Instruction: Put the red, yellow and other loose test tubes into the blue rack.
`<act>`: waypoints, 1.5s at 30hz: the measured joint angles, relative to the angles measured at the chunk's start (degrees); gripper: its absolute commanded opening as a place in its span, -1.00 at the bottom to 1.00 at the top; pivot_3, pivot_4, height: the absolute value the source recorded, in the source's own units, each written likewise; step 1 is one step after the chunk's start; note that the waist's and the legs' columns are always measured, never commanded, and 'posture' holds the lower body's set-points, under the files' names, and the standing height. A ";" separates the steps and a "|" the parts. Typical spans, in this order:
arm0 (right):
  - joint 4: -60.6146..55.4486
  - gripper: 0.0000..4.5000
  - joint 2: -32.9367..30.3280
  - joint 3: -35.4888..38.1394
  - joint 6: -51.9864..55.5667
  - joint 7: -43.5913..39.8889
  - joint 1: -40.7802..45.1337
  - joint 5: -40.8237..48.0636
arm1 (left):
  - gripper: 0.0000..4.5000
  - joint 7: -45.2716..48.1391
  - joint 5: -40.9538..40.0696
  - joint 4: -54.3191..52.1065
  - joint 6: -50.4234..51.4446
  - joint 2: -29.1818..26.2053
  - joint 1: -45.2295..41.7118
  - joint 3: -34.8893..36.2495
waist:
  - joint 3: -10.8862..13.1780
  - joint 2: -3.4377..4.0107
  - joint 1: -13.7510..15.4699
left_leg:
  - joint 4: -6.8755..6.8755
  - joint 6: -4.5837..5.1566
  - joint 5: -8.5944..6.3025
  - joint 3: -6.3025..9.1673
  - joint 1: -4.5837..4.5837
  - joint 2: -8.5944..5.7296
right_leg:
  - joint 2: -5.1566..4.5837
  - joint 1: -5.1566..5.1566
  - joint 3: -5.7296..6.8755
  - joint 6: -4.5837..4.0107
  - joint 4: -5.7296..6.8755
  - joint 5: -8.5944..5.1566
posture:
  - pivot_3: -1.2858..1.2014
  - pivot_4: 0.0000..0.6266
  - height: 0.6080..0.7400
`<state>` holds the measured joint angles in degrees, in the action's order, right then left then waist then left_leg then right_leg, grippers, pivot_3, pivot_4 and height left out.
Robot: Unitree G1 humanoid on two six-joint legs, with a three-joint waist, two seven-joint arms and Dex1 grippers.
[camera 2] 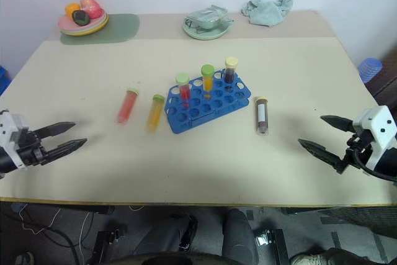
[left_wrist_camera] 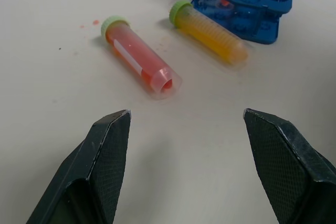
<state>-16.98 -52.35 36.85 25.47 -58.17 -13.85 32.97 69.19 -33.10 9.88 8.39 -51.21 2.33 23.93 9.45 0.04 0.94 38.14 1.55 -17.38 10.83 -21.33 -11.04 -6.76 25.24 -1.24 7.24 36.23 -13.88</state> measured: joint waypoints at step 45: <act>35.02 1.00 6.87 -41.49 60.14 24.21 66.89 -2.49 | 0.55 8.80 -5.70 -18.92 11.47 7.62 -21.16 -20.40 | 0.10 -0.01 -0.25 | 0.00 0.00 0.01 -0.24 -0.17 0.17 | 0.05 0.18 0.04 -0.10 -0.16 0.17 | 0.03 -0.52 1.00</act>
<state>18.04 -45.48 -4.64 85.60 -33.96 53.04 30.48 77.99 -38.80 -9.05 19.86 -43.59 -18.83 3.53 9.55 0.04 0.69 38.14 1.55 -17.37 10.59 -21.50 -10.87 -6.71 25.42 -1.21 7.14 36.07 -13.71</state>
